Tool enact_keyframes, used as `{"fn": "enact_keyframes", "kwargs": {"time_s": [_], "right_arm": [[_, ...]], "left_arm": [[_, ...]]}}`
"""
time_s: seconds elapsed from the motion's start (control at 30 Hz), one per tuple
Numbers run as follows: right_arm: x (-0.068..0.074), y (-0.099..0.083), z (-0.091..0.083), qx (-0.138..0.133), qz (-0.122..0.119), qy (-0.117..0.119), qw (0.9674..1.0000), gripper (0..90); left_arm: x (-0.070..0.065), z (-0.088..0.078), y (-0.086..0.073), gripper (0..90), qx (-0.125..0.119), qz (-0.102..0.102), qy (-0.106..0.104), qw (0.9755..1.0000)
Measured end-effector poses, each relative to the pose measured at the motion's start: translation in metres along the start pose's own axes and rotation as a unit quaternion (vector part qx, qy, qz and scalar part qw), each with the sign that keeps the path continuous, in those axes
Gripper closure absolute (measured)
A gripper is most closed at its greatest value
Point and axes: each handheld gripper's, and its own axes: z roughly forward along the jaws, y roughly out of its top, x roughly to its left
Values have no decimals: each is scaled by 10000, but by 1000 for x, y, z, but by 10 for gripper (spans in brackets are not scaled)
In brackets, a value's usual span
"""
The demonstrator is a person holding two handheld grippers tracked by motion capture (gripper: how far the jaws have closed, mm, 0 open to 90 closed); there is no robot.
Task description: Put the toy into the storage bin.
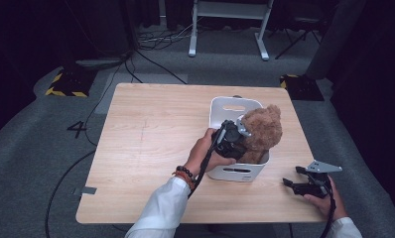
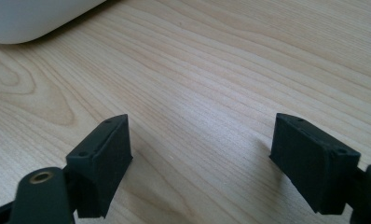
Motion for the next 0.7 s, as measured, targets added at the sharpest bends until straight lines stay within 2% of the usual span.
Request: {"fn": "enact_keyframes", "kwargs": {"time_s": [0.27,0.7], "right_arm": [[0,0,0,0,0,-1,10000,198],[0,0,0,1,1,-1,10000,198]], "left_arm": [[1,-8,-7,535,-240,-62,-20,9997],[7,-27,-23,459,-494,-208,167,9984]]}}
